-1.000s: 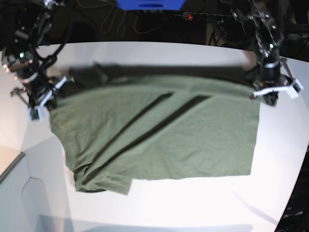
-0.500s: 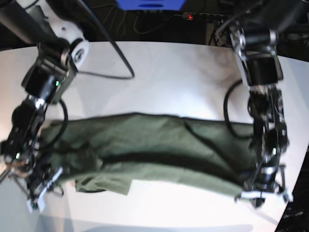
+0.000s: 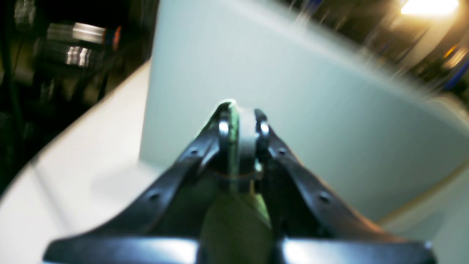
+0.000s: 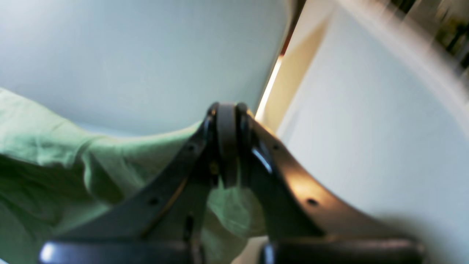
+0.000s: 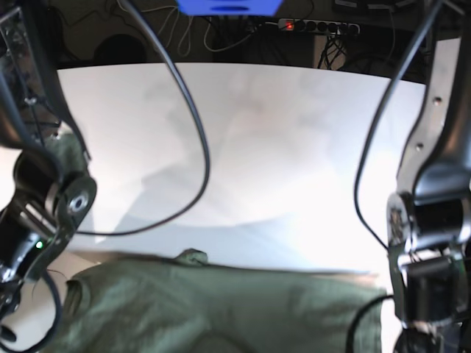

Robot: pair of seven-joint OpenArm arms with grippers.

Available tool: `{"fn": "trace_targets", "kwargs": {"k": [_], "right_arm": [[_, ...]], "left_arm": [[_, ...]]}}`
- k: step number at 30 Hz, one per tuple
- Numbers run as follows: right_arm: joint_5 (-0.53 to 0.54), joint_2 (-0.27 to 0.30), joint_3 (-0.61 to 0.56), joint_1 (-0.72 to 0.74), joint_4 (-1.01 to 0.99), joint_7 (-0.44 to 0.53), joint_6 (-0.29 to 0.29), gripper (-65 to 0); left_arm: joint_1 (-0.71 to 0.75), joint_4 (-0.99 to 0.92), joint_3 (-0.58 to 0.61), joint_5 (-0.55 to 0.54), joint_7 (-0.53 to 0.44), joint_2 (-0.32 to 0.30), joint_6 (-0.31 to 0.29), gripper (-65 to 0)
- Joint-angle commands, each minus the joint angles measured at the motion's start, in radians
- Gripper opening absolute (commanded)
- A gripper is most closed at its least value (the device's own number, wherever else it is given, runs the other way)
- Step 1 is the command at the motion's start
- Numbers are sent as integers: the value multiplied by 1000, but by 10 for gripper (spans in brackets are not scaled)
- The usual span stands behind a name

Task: Layout the t-shirt on the table in an organized manner, then fold the t-shirt properly

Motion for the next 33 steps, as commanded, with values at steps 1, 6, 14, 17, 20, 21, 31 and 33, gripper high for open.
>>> {"fn": "trace_targets", "kwargs": {"k": [1,6,14,17,20,21,31,33], "right_arm": [[16,9,-2,46,22,26,3,-650],[103,9,-2,-12,160,-3,3,-650],[229,-22,-8,-307,393,-49,3,-650],[298,-39,-7,-469,473,-41,3,-650],[370,-48,-2,-650,567,-38,3,-650],[398,-50,-2,-716,596,-37,3,-650],[587,-51,-2,-1275,708,163,3,-650],[587,-51,-2,-1336,709,196,3,-650]], "left_arm": [[-57,19,3,-1,-24,-2,-4,-649],[-9,206,3,-2,-13,-8,-4,-649],[340,611,-9,4,136,-45,-4,-649],[528,712,-66,-2,137,-52,-4,-649],[726,780,-144,-4,136,-42,-6,-649],[785,804,-160,-5,136,-40,-6,-649],[1324,962,-467,-302,134,37,-6,-649],[1402,967,-523,-351,136,43,-6,-649]]}}
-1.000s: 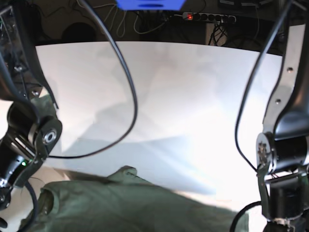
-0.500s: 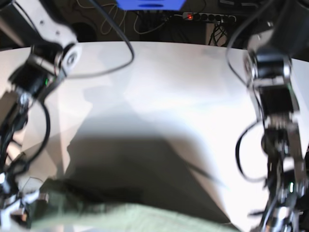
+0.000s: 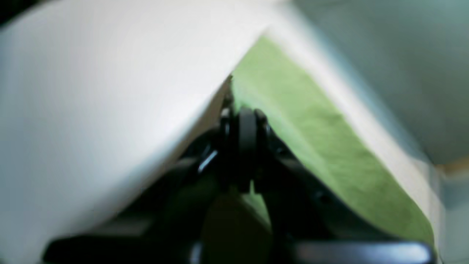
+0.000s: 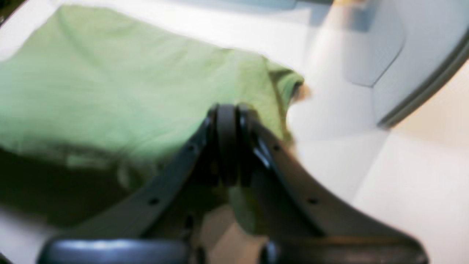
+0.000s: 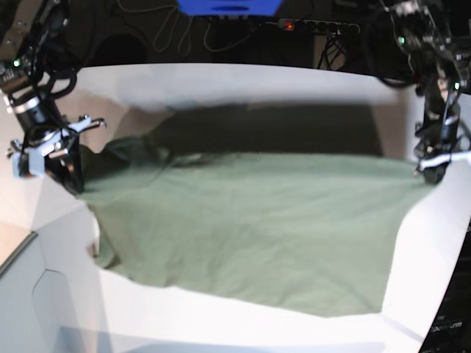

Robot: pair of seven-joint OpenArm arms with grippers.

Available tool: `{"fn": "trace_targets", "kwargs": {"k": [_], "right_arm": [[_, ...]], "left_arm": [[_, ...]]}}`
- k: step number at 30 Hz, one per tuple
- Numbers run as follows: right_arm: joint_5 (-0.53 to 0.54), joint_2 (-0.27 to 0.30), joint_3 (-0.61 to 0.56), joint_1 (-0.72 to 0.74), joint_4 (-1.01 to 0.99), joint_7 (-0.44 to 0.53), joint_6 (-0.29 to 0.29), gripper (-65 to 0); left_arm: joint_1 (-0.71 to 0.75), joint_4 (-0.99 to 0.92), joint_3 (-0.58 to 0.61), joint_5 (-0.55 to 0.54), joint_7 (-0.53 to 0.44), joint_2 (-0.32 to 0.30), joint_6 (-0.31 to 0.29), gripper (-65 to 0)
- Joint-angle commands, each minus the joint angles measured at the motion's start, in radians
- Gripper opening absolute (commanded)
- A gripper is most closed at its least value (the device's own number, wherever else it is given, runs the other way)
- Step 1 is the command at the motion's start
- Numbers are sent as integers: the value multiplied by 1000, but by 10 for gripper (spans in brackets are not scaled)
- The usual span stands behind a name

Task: Layout the t-shirt on the table in an organized manner, then fold the t-shirt properly

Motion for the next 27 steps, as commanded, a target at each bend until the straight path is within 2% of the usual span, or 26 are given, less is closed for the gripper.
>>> {"fn": "trace_targets", "kwargs": {"k": [1,7,11,14,18,22,24,27], "right_arm": [[23,11,5,-19,20,52,4,-650],[23,12,5,-78,22,93,4,-650],[23,12,-3,-56,14,85,4,-650],[20,12,-4,7,-9,55,4,-650],[19,22,-4,193,-101,-82,4,-650],[17,71,-24,478,-274,-209,4,-650],[17,106,-44,624,-371,-255,4,-650],[17,152,-93,832,-556,-271,4,-650]], "left_arm": [[16,24,-20,-40,-22,-10,-24,-649],[96,30,-112,-108,-22,-16,-24,-649],[88,30,-122,-106,-21,-16,-24,-649],[22,22,-120,-102,-15,-16,-24,-649],[-120,-15,-97,-65,-13,-21,-24,-649],[-341,-100,78,119,-13,-79,-24,-649],[-467,-176,152,195,-15,-85,-24,-649],[-654,-289,238,268,-15,-82,-24,-649]]}}
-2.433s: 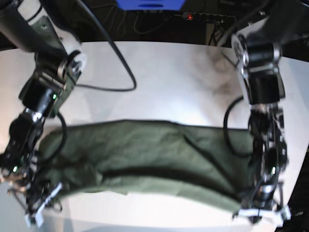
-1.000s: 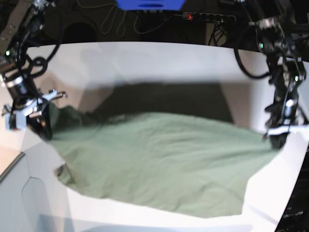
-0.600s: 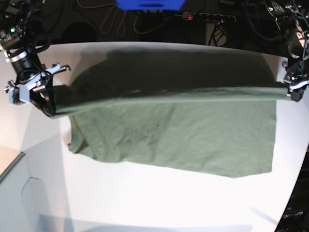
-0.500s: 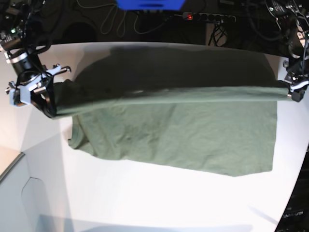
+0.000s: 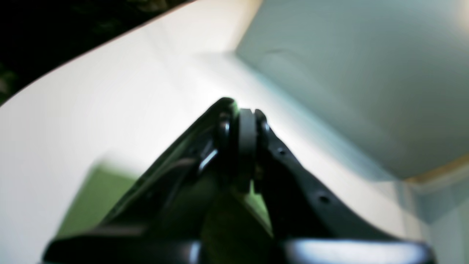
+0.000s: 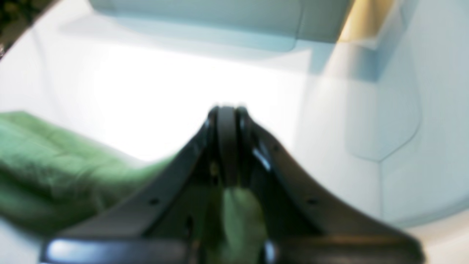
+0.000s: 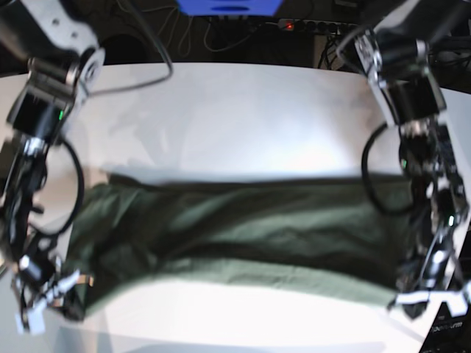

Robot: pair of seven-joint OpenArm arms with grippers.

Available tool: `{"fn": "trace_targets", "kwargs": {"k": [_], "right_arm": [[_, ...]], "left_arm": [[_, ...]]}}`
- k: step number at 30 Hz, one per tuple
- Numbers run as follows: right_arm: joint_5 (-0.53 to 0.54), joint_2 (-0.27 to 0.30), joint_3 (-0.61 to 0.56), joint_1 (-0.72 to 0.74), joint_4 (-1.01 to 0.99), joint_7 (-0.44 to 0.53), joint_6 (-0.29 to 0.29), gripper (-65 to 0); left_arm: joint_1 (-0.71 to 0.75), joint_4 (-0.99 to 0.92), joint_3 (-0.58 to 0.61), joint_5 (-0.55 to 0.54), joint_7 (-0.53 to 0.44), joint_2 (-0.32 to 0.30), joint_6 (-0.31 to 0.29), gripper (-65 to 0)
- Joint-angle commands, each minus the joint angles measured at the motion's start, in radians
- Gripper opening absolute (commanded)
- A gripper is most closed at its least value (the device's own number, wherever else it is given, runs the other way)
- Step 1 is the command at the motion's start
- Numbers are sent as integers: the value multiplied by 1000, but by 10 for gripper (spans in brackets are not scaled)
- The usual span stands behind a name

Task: Layout the t-shirt on the table in an organized manner, then fold the t-shirt properly

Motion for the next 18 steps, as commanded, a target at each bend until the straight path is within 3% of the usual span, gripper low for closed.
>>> {"fn": "trace_targets", "kwargs": {"k": [1,5,14,18], "right_arm": [[16,28,-11,83,-40,35,4,-650],[16,89,-89,338,-285,108,4,-650],[16,187,-241,774,-605,269,-45,-650],[16,203,-294,810,-680,316,-85,-650]], "left_arm": [[-86,-25,22,25,-26,-16,12,-649],[-336,-201,94,62,-26,-15,12,-649],[-758,-494,181,53,-33,11,12,-649],[-905,-565,180,51,-36,33,12,-649]]}}
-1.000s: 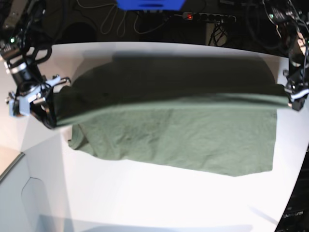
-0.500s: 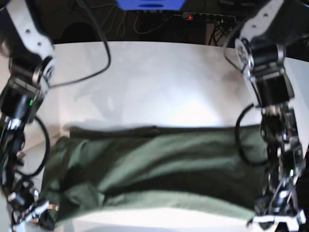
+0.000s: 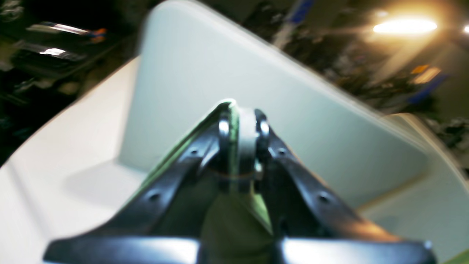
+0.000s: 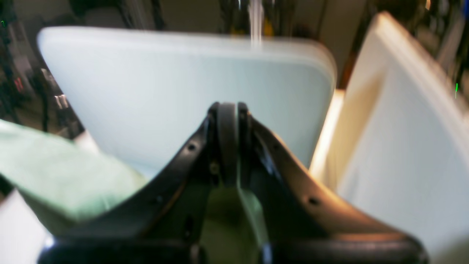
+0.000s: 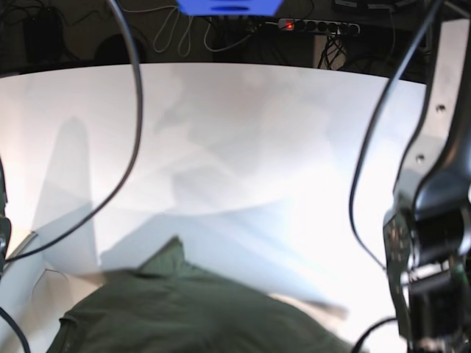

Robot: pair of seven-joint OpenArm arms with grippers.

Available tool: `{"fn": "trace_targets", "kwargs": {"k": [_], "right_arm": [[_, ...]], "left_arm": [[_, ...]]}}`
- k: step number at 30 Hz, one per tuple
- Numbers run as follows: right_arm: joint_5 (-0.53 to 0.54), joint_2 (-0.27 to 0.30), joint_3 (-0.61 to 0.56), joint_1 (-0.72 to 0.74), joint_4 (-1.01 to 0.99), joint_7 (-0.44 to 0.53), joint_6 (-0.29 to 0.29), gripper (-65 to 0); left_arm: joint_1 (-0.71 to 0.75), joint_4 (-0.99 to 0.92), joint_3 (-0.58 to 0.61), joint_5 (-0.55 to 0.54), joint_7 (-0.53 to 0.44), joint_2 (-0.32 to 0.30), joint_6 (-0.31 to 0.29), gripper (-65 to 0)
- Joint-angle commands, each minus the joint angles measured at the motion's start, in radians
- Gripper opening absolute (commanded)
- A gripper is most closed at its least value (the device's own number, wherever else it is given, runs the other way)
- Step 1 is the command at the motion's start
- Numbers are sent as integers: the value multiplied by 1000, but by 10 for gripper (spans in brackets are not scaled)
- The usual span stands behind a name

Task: Layout the t-shirt on the table in an organized manner, then fold the t-shirt properly

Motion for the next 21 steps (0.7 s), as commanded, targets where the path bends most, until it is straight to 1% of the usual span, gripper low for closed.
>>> {"fn": "trace_targets", "kwargs": {"k": [1,5,6,9,11,13,15,16,18,21], "right_arm": [[-10,5,-8,18,-16,9,-24,-650],[-10,5,-41,18,-53,69,-84,-650],[-8,5,-48,18,-51,73,-92,-650],[-8,11,-41,18,1,56,-88,-650],[-4,25,-40,18,51,7,-88,-650],[-4,43,-28,18,144,-49,-88,-650],[-4,43,18,18,254,-91,-88,-650],[-4,40,38,-12,314,-109,-88,-650],[-4,37,61,-150,397,-123,-90,-650],[-4,-11,84,-325,460,-105,-92,-650]], "left_arm": [[-64,7,-1,-1,-44,-8,-7,-649],[-64,-45,5,-2,-116,11,-7,-649],[-64,-51,5,-2,-124,14,-7,-649],[-64,-52,6,-4,-125,18,-7,-649],[-64,-52,0,-4,-125,11,-7,-649],[-64,-37,0,-4,-125,9,-7,-649],[-36,32,-1,-4,-124,-12,-7,-649],[24,70,-1,-4,-124,-23,-7,-649],[128,139,0,-4,-122,-29,-7,-649],[289,233,-3,-4,-68,-35,-7,-649]]}}
